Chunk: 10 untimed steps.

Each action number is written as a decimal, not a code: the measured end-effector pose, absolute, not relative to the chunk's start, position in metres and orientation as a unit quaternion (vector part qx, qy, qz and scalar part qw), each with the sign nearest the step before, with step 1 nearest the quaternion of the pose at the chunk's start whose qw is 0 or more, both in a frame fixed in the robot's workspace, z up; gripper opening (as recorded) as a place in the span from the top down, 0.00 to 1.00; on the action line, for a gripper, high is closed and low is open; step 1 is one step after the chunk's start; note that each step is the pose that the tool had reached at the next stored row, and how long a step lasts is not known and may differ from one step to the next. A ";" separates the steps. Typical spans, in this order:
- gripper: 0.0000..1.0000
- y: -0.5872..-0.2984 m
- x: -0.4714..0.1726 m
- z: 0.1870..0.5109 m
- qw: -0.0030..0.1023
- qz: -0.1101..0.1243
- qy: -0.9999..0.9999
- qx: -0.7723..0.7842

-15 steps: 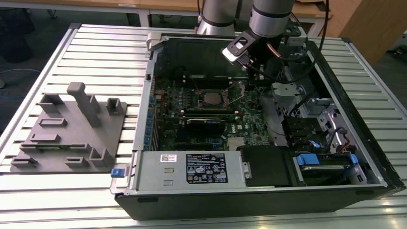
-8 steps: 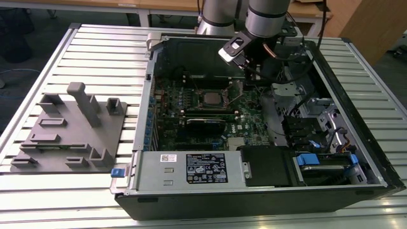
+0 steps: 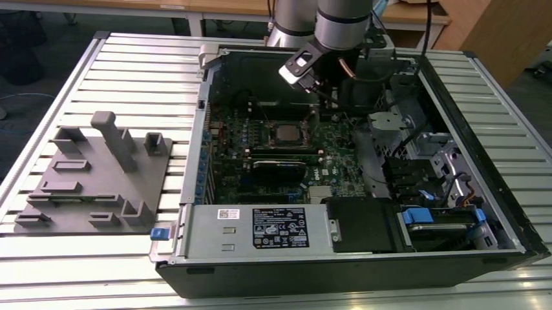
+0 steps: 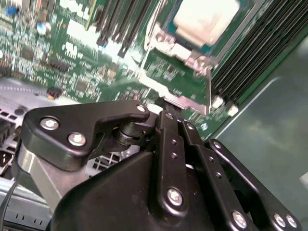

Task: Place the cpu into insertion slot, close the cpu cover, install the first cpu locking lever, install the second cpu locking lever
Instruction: 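Close the cpu cover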

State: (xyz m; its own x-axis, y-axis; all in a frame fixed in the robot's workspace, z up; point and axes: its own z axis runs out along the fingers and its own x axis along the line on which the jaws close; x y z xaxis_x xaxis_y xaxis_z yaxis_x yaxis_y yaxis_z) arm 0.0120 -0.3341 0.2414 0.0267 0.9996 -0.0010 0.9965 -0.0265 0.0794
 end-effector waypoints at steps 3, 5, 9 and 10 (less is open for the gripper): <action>0.90 -0.334 -0.001 0.241 0.032 0.031 0.697 0.716; 0.90 -0.334 -0.010 0.241 0.035 0.033 0.697 0.716; 0.90 -0.334 -0.024 0.241 0.039 0.038 0.697 0.715; 0.90 -0.334 -0.025 0.241 0.039 0.038 0.697 0.715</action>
State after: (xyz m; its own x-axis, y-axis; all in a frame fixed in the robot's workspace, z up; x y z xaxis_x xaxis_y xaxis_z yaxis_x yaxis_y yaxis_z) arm -0.0246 -0.3340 0.2411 0.0268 0.9996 -0.0002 0.9938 -0.0266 0.1079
